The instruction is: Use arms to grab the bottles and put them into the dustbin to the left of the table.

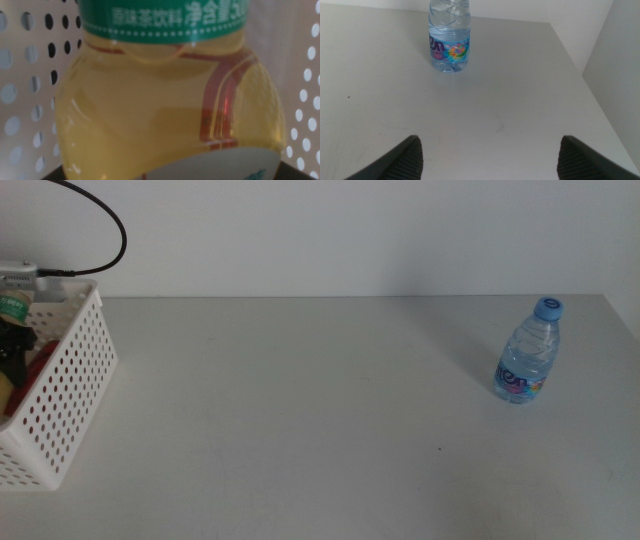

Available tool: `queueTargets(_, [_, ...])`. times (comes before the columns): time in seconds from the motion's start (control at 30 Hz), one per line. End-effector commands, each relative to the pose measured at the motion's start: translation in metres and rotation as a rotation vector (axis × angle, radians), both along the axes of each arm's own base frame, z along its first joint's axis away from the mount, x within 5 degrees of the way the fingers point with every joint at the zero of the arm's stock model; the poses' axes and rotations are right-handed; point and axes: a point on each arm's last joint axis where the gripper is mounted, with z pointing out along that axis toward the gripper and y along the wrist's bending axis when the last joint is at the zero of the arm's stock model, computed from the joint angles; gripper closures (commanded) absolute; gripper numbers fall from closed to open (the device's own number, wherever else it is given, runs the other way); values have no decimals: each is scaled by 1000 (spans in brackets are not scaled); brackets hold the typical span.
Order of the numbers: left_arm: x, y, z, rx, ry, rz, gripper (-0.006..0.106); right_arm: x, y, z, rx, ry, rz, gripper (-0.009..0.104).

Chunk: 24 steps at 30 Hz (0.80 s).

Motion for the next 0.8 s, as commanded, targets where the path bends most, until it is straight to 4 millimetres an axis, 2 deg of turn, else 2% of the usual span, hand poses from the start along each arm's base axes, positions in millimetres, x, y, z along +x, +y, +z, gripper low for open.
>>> queueTargets(0.0, [-1,-1,35,30,-117,2,84,0,-1,10,-26,-97,-6,20])
queueTargets(0.07, [-1,-1,34,24,-115,3,69,0,-1,10,-26,-97,-6,20])
queueTargets(0.13, [0,-2,34,20,-115,3,49,0,-1,10,-26,-97,-6,20])
queueTargets(0.17, [0,-2,34,19,-115,-3,37,0,-1,10,-26,-97,-6,20])
queueTargets(0.2, [0,-2,34,19,-112,-15,17,0,-1,10,-26,-97,-6,20])
queueTargets(0.23, [-1,-3,33,12,-110,-15,6,0,-1,10,-26,-97,-6,20])
queueTargets(0.47, [-5,-10,42,-42,-105,-13,7,0,-1,10,-26,-97,-6,20])
queueTargets(0.63, [-8,-23,70,-29,-87,-50,7,0,-1,10,-27,-97,-6,20])
queueTargets(0.77, [-13,-44,95,-25,-131,-79,7,0,-1,10,-27,-97,-6,20])
